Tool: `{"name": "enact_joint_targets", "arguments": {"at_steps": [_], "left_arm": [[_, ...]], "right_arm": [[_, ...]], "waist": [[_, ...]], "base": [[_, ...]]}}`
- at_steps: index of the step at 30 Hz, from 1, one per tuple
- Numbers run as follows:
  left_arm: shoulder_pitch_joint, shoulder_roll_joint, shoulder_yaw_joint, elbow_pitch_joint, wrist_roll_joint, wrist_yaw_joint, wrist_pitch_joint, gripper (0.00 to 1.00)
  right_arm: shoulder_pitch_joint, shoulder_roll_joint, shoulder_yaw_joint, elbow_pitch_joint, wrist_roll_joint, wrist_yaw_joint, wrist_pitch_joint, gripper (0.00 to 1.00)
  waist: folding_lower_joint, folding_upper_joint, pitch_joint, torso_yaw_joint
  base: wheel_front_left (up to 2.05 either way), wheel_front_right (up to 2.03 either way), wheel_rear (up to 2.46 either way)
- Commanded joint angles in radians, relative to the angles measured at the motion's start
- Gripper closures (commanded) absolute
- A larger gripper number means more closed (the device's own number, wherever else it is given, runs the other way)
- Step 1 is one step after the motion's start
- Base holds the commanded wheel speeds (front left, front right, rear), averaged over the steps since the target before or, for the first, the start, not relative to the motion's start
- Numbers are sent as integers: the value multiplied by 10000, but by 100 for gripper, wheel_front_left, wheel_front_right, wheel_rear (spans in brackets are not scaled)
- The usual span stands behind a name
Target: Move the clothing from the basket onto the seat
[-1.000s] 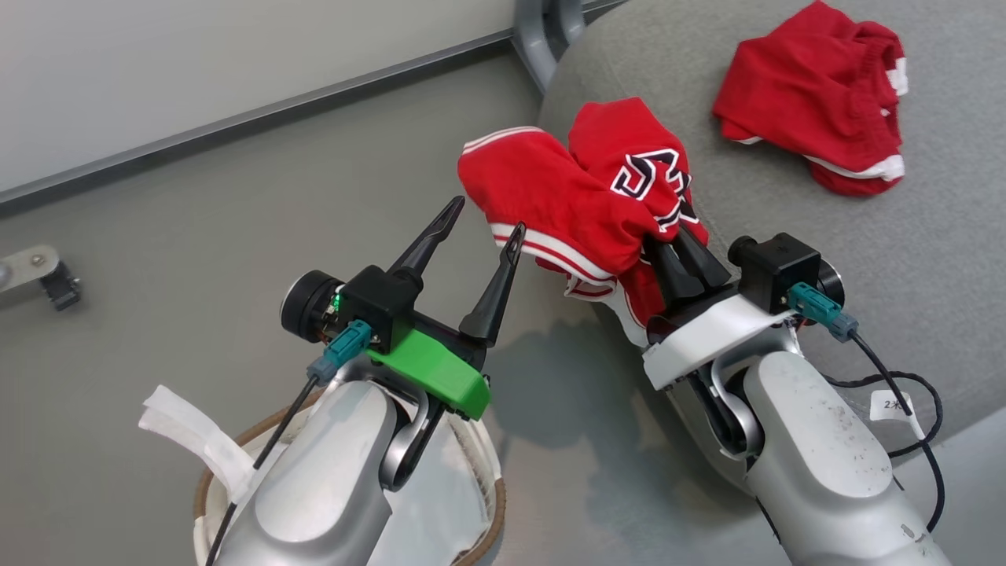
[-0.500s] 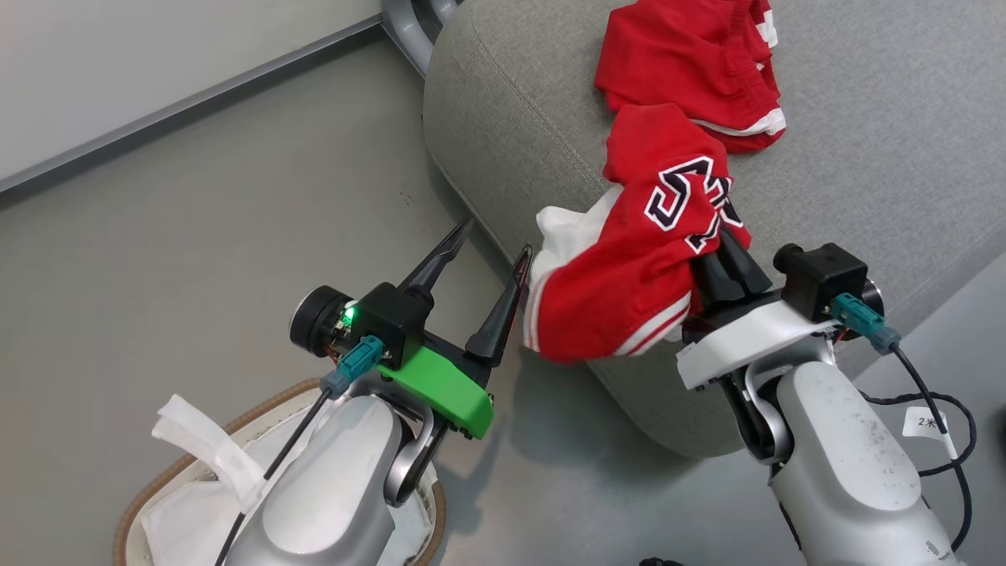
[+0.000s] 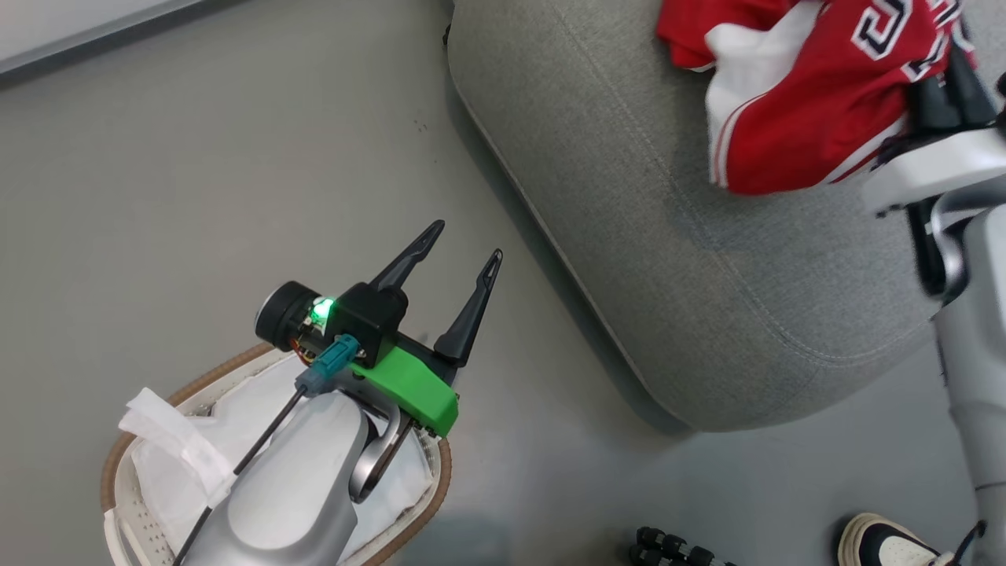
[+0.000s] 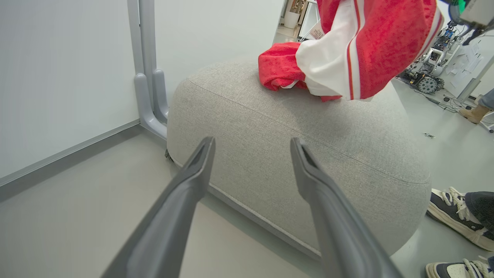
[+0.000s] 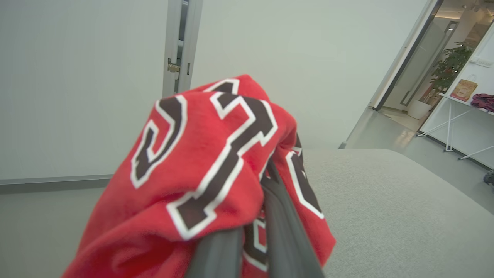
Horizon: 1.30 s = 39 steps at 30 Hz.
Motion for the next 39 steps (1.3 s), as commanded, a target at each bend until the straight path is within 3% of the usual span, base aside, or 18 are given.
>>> {"name": "enact_joint_targets", "arguments": {"at_steps": [1, 7, 11, 16, 20, 21, 22, 23, 30, 39], "left_arm": [[-194, 171, 7, -45, 72, -34, -1, 0], [-510, 636, -136, -379, 81, -37, 41, 0], [-624, 935, -80, -616, -1, -38, 95, 0], [-763, 1201, 85, -784, -114, -22, 111, 0], [-746, 1402, 310, -916, -240, 97, 83, 0], [-698, 1471, 392, -908, -274, 125, 73, 0], [-655, 1534, 447, -883, -305, 120, 65, 0], [-592, 1574, 494, -855, -363, 137, 56, 0], [-320, 1606, 809, -656, -592, 235, 0, 0], [215, 1381, 1347, -619, -628, 331, -13, 0]], "right_arm": [[-386, -261, -223, 184, -172, -14, -51, 100], [-1749, -1451, -1810, 1381, -1268, -15, -15, 100], [-2233, -1913, -3115, 1737, -2015, -15, 238, 100], [-2339, -2091, -4504, 1825, -2819, -15, 609, 100], [-2193, -1769, -5258, 2058, -3148, -15, 649, 100], [-2127, -1655, -5403, 2185, -3212, -15, 549, 88], [-2088, -1576, -5486, 2279, -3261, -15, 455, 64], [-2021, -1494, -5545, 2417, -3337, -15, 343, 0], [-1220, -817, -5671, 2788, -3330, -15, -29, 0], [1143, 329, -5078, 473, -2246, -15, -46, 0]], "waist": [[-1, -1, 696, 529], [-1, -1, 1526, 1020], [-1, -1, 1929, 1355], [-1, -1, 2330, 1742], [-1, -1, 2561, 1988], [-1, -1, 2592, 2029], [-1, -1, 2604, 2059], [-1, -1, 2593, 2103], [-1, -1, 2239, 2286], [-1, -1, 1387, 2495]], "base": [[0, 0, 0], [0, 0, 0], [0, 0, 0], [0, 0, 0], [0, 0, 0], [0, 0, 0], [0, 0, 0], [0, 0, 0], [0, 0, 0], [0, 0, 0]]}}
